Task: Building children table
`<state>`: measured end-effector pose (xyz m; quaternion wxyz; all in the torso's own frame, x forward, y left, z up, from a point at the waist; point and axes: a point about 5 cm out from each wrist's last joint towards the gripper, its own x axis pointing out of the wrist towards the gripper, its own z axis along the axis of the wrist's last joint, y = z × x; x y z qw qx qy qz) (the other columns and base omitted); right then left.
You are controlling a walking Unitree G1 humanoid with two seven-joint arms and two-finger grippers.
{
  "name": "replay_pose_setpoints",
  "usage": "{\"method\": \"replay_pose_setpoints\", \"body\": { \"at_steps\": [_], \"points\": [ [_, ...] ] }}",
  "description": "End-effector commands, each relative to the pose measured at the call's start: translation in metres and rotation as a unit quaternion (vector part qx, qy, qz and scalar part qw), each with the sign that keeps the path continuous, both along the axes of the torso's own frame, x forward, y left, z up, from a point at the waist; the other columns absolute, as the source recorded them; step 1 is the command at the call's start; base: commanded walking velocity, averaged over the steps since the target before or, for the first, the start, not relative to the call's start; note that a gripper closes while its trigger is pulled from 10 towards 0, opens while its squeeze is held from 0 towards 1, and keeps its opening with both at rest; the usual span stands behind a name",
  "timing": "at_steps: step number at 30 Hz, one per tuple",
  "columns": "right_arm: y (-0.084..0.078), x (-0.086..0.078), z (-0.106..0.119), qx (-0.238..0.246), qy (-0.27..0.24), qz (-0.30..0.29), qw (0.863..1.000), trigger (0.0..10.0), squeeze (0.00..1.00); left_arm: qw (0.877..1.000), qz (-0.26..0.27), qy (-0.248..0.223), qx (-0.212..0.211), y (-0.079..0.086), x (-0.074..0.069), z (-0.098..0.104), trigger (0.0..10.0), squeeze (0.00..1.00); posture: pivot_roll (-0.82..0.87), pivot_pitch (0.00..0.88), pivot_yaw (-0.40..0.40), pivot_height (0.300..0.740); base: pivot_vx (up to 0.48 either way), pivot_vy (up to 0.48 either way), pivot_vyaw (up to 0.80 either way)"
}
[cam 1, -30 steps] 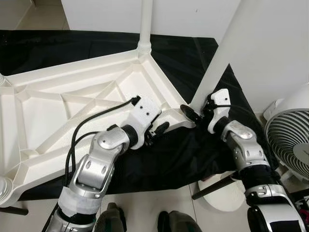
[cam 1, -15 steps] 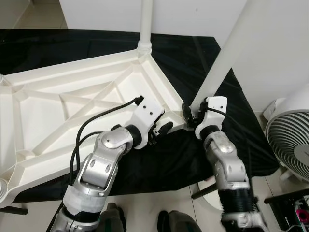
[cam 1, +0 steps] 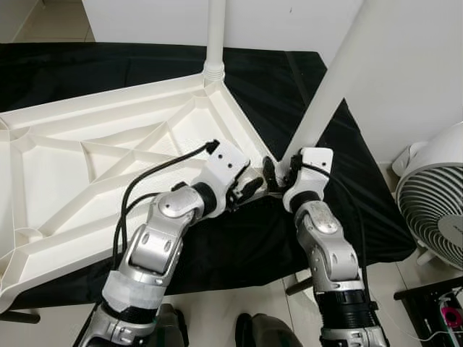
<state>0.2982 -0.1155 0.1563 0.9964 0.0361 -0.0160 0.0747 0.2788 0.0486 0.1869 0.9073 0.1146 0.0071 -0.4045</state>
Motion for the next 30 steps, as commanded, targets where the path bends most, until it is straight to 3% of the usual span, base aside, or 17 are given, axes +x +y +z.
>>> {"method": "replay_pose_setpoints", "body": {
  "at_steps": [1,5,6,7,8,11,17,25,26,27,28,30],
  "points": [
    [0.001,0.0,0.002,0.0,-0.006,0.011,1.0,10.0,1.0,0.999,0.043,-0.009,0.001,0.001,0.002,-0.003,10.0,0.0,-0.02,0.1,-0.055,0.74,0.0,0.0,0.0],
    [-0.009,0.005,0.0,-0.024,-0.004,0.039,0.999,10.0,1.0,0.999,0.047,-0.021,0.009,0.003,-0.001,-0.005,10.0,0.0,-0.01,0.096,-0.051,0.74,0.0,0.0,0.0],
    [-0.01,0.006,0.0,-0.032,-0.005,0.052,0.998,10.0,0.63,0.999,0.046,-0.024,0.012,0.003,-0.002,-0.006,10.0,0.0,-0.01,0.094,-0.048,0.74,0.0,0.0,0.0],
    [-0.01,0.006,0.0,-0.032,-0.005,0.052,0.998,10.0,0.63,0.999,0.046,-0.024,0.012,0.003,-0.002,-0.006,10.0,0.0,-0.01,0.094,-0.048,0.74,0.0,0.0,0.0],
    [-0.011,0.006,0.001,-0.036,-0.008,0.081,0.996,10.0,0.0,0.999,0.044,-0.027,0.015,0.004,-0.003,-0.007,10.0,0.0,0.0,0.092,-0.047,0.74,0.0,0.0,0.0],
    [-0.015,0.007,0.002,-0.068,-0.021,0.154,0.986,10.0,0.0,0.999,0.036,-0.018,0.01,0.006,-0.006,-0.008,10.0,0.0,0.0,0.085,-0.043,0.74,0.0,0.0,0.0],
    [-0.022,0.012,-0.004,-0.112,-0.026,0.209,0.971,10.0,0.0,1.0,0.026,-0.006,0.007,0.004,-0.007,-0.01,10.0,0.0,0.01,0.077,-0.039,0.74,0.0,0.0,0.0],
    [-0.035,0.025,-0.015,-0.115,-0.004,0.257,0.96,10.0,0.0,1.0,0.013,-0.007,0.024,0.003,-0.013,-0.023,10.0,0.0,0.02,0.065,-0.041,0.74,0.0,0.0,0.0],
    [-0.035,0.026,-0.016,-0.115,-0.002,0.26,0.959,5.0,0.0,1.0,0.013,-0.007,0.027,0.004,-0.013,-0.024,10.0,0.0,0.02,0.064,-0.042,0.74,0.0,0.0,0.0],
    [-0.035,0.026,-0.016,-0.115,-0.002,0.26,0.959,5.0,0.0,1.0,0.013,-0.007,0.027,0.004,-0.013,-0.024,10.0,0.0,0.02,0.064,-0.042,0.74,0.0,0.0,0.0],
    [-0.037,0.028,-0.016,-0.121,-0.007,0.266,0.956,0.0,0.0,0.999,0.013,-0.007,0.036,0.007,-0.014,-0.027,10.0,0.0,0.02,0.061,-0.041,0.74,0.0,0.0,0.0],
    [-0.038,0.028,-0.016,-0.121,-0.008,0.268,0.956,0.0,0.0,0.999,0.011,-0.008,0.04,0.008,-0.015,-0.028,10.0,0.0,0.02,0.058,-0.043,0.74,0.0,0.0,0.0]
  ]
}}
